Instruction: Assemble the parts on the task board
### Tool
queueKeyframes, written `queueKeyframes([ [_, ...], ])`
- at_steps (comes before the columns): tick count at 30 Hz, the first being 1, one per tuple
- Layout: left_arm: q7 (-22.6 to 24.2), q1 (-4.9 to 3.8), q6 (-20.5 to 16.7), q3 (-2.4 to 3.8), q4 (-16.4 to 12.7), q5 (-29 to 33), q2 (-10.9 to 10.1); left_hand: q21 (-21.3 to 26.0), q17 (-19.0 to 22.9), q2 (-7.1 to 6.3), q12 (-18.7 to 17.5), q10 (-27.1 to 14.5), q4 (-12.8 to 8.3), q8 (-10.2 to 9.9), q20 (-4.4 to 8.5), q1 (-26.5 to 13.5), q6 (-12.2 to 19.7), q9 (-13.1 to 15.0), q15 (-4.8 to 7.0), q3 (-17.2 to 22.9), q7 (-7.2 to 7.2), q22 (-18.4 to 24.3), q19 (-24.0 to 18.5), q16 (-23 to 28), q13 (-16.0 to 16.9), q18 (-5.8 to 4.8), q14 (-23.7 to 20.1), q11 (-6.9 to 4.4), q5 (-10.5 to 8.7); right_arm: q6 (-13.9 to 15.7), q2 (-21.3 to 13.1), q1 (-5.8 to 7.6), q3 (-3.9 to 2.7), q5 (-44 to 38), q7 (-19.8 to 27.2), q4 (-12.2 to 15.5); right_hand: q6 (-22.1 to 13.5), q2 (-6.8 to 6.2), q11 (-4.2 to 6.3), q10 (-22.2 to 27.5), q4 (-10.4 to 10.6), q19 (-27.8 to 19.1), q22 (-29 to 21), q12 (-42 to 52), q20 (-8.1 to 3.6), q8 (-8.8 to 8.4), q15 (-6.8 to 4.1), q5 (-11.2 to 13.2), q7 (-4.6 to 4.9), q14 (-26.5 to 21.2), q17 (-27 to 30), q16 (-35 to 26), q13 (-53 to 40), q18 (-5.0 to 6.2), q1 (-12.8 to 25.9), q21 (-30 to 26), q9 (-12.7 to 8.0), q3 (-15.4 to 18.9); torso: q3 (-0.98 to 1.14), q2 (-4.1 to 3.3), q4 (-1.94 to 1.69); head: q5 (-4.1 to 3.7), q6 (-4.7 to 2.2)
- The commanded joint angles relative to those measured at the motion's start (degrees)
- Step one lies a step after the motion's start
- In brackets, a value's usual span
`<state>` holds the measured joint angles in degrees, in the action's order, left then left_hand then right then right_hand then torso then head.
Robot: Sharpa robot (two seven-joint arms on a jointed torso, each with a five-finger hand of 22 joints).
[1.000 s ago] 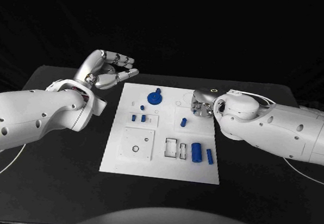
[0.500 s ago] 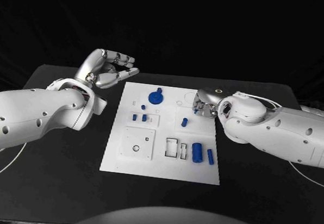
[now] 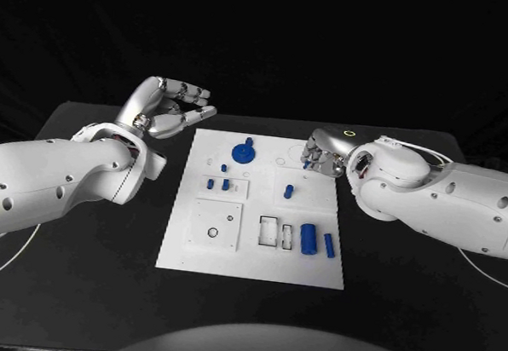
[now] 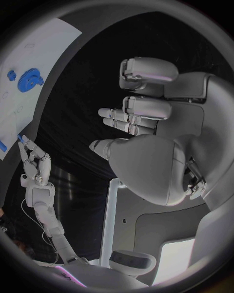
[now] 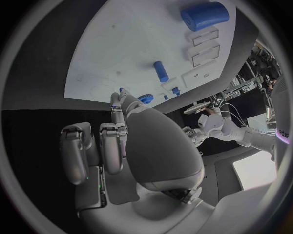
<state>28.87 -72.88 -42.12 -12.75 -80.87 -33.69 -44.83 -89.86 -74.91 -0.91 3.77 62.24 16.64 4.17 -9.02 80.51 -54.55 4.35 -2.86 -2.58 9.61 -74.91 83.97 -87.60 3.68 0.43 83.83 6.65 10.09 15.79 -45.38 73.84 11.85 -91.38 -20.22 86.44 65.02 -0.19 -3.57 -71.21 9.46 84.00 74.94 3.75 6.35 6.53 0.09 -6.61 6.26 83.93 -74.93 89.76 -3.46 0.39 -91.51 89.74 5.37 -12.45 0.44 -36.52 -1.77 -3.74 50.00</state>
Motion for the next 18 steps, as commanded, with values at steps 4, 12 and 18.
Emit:
queueKeyframes([
  [4,0.22,-0.03,0.74,0.03,0.11,-0.26,0.08,-0.14,-9.45,0.06,0.24,0.30,0.00,-0.23,0.44,0.34,-0.50,-0.09,0.39,-0.29,-0.08,-15.09,6.03,0.27,0.06,-0.43,4.19,-0.25,0.30,1.21,-0.79,1.22,-0.04,1.17,0.61,1.80,0.23,-0.17,-0.32,0.44,0.08,6.00,15.06,-0.32,0.38,-0.22,0.36,-0.08,0.54,6.07,-15.07,0.24,0.05,-0.39,0.53,0.26,0.00,-0.28,0.02,-0.08,0.01,0.06,-0.10],
  [12,0.24,-0.03,0.79,0.02,0.55,-0.26,0.29,-0.14,-9.24,0.11,0.24,0.32,0.01,-0.24,0.45,0.42,-0.51,-0.09,0.40,-0.33,-0.08,-15.09,6.03,0.38,0.06,-0.43,4.12,-0.26,0.31,1.57,-1.78,2.95,-0.09,2.89,1.63,5.70,0.15,-0.18,-0.37,0.57,0.03,6.00,15.06,-0.32,0.41,-0.31,0.42,-0.05,0.62,6.07,-15.07,0.24,0.05,-0.39,0.54,0.26,-0.01,-0.43,0.03,-0.04,-0.04,0.47,0.00],
  [18,0.25,-0.03,0.82,0.00,0.98,-0.26,0.59,-0.14,-8.62,0.14,0.21,0.29,0.00,-0.25,0.46,0.49,-0.51,-0.10,0.41,-0.36,-0.08,-15.09,6.03,0.68,0.05,-0.43,3.89,-0.25,0.32,0.33,-0.78,3.25,-0.12,3.23,2.74,8.35,-0.04,-0.15,-0.59,0.85,-0.31,6.00,15.06,-0.29,0.60,-0.56,0.71,-0.19,0.88,6.07,-15.07,0.24,0.04,-0.39,0.34,0.26,-0.02,-1.05,0.03,-0.09,-0.08,0.77,0.00],
])
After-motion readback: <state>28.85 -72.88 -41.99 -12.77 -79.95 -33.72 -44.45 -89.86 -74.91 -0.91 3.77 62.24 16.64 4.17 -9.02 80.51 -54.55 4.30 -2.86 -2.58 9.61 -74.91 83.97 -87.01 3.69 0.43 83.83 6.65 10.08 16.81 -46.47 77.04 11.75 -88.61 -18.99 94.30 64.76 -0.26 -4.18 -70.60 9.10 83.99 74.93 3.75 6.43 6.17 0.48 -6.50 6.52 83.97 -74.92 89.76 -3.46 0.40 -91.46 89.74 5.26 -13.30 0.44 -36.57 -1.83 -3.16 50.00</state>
